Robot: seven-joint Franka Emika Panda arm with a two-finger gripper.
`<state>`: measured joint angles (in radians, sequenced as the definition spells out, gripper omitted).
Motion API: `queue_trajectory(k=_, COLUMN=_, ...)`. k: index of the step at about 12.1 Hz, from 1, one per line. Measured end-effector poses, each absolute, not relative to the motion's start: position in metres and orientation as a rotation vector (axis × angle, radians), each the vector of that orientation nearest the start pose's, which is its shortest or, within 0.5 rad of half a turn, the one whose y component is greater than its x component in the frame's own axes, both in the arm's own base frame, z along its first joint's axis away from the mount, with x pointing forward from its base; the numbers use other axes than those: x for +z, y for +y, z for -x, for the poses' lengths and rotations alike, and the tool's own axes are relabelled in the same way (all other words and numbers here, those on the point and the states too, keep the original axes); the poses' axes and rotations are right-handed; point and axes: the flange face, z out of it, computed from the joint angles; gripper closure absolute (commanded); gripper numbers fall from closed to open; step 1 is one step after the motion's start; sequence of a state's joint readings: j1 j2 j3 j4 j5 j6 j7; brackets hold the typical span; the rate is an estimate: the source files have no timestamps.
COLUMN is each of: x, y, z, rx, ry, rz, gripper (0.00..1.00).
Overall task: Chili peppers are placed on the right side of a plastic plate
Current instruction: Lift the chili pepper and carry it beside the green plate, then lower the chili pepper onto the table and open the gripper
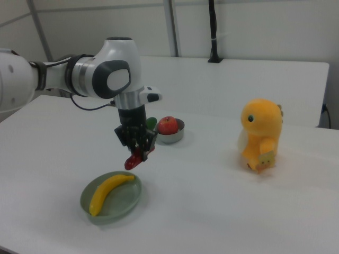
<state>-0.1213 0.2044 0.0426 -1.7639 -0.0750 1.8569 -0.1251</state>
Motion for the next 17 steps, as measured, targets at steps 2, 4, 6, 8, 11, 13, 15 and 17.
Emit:
queue_trajectory(k=2, x=0.435, y=-0.069, z=-0.572, rx=0.243, ry=-0.162, rz=3.172, gripper=0.95)
queue_trajectory(k=4, x=0.424, y=-0.089, z=-0.542, rx=0.306, ry=-0.161, rz=3.155, gripper=0.95)
queue_trajectory(k=6, x=0.409, y=-0.102, z=-0.528, rx=0.328, ry=-0.133, rz=3.147, gripper=0.95)
queue_trajectory(k=8, x=0.386, y=-0.119, z=-0.516, rx=0.300, ry=-0.131, rz=3.146, gripper=0.95)
queue_trajectory(k=11, x=0.358, y=-0.127, z=-0.507, rx=0.216, ry=-0.129, rz=3.160, gripper=0.95)
queue_trajectory(k=13, x=0.346, y=-0.137, z=-0.502, rx=0.160, ry=-0.114, rz=3.170, gripper=0.94)
queue_trajectory(k=15, x=0.336, y=-0.144, z=-0.497, rx=0.124, ry=-0.123, rz=3.175, gripper=0.94)
queue_trajectory(k=17, x=0.323, y=-0.143, z=-0.494, rx=0.111, ry=-0.128, rz=3.175, gripper=0.87)
